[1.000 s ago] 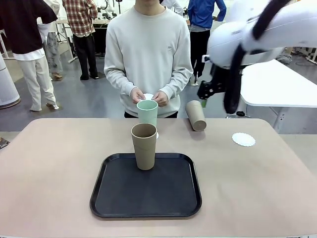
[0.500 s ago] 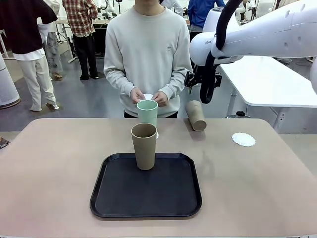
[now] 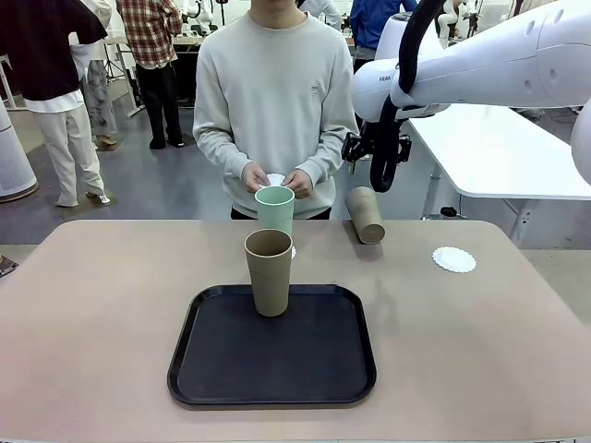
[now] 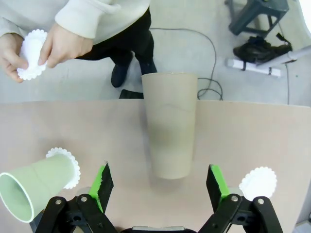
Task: Place coasters on the table and set cups on them.
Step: Take one Reusable plastic cup from the Flat Tray and place it on a coaster set by the human.
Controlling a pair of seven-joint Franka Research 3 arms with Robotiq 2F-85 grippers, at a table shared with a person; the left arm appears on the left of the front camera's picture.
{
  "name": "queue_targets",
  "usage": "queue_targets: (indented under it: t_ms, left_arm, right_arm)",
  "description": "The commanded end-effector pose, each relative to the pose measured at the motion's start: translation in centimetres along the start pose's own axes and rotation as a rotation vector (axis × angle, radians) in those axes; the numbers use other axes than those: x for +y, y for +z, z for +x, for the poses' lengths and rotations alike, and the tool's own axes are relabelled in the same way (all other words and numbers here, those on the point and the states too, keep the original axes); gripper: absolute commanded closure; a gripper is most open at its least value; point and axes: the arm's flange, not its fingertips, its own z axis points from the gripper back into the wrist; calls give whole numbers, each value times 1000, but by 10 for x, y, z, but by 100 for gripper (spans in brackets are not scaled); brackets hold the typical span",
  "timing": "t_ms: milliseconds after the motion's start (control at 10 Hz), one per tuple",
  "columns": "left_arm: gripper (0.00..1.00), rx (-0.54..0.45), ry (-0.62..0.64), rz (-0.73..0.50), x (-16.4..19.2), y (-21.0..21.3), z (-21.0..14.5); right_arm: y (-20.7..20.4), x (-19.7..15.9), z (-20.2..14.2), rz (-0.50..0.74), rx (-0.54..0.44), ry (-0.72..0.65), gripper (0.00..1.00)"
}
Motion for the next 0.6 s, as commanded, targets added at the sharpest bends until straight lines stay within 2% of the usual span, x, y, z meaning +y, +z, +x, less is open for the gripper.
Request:
queue_targets:
  t_ms: [0, 200, 500]
  left_arm:
    - [0, 2, -2, -2, -2, 2, -1]
    - [0, 2, -2, -2, -2, 2, -1]
    - [0, 2, -2, -2, -2, 2, -1]
  right_arm:
    - [-14, -12, 4, 35, 7, 9, 0]
    - [-48, -22, 9, 45, 37, 3, 0]
    - [-67, -24, 4, 78, 80, 24, 0]
